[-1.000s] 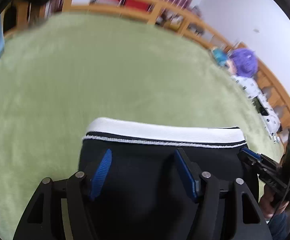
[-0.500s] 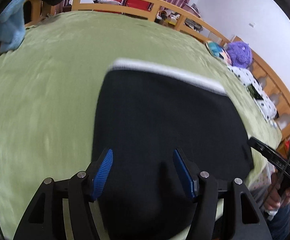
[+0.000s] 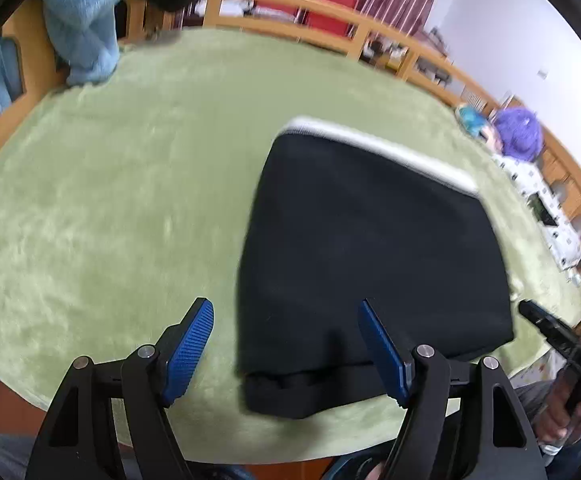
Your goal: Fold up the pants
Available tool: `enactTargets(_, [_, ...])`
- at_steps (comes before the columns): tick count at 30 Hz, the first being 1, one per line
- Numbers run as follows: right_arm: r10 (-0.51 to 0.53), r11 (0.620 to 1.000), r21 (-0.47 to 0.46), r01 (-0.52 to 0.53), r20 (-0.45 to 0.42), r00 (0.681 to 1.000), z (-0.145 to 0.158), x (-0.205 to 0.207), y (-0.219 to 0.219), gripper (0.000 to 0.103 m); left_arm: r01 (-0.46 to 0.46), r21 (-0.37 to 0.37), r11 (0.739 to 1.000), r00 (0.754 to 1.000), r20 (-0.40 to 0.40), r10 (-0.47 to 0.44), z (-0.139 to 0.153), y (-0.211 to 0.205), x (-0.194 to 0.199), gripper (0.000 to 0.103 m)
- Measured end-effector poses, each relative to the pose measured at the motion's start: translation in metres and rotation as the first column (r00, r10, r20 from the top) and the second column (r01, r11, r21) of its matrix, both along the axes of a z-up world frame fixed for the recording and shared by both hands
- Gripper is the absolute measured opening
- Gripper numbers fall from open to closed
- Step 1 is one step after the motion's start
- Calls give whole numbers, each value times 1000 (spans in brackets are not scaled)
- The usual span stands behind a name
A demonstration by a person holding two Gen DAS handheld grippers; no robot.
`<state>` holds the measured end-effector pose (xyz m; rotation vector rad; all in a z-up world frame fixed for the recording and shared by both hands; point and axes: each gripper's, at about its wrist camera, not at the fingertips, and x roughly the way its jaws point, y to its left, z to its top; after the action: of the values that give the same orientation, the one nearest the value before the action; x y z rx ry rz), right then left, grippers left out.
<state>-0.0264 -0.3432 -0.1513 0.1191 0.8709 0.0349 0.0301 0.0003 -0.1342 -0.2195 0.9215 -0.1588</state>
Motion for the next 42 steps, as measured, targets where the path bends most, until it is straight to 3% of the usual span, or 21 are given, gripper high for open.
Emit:
enactTargets(4, [-19, 1000, -19, 19, 7, 1000, 19, 3, 3, 42, -8, 5, 1000, 997, 75, 7, 38, -10, -4, 74])
enactTargets(10, [-63, 998, 30, 61, 44, 997, 60, -4, 4, 50, 54, 33, 998, 986, 156, -58, 86, -28, -15, 76])
enactTargets(12, [-84, 996, 18, 83, 73, 994, 78, -14, 7, 52, 70, 60, 996, 978, 193, -81, 102, -37, -23, 82])
enactTargets(16, [-105, 994, -28, 109, 129, 986, 105, -35, 10, 73, 76, 130, 989, 968, 228, -104, 123, -54, -41, 88])
enactTargets(18, [-102, 994, -22, 106, 130, 986, 111, -45, 9, 76, 67, 125, 990, 966, 241, -96, 127, -58, -48, 89])
enactTargets(21, [-120, 992, -13, 124, 158, 980, 115, -57, 4, 92, 70, 92, 993, 966, 243, -91, 132, -61, -61, 89])
enactTargets(24, [-127, 992, 26, 124, 173, 977, 115, -65, 1, 97, 78, 86, 993, 962, 256, -98, 136, -64, -75, 90])
enactTargets(33, [-114, 988, -84, 132, 192, 975, 119, -81, 25, 101, 62, 127, 990, 953, 287, -96, 143, -70, -103, 95])
enactTargets(42, [-106, 990, -72, 122, 202, 974, 121, -88, 27, 101, 53, 124, 991, 951, 298, -88, 147, -70, -112, 95])
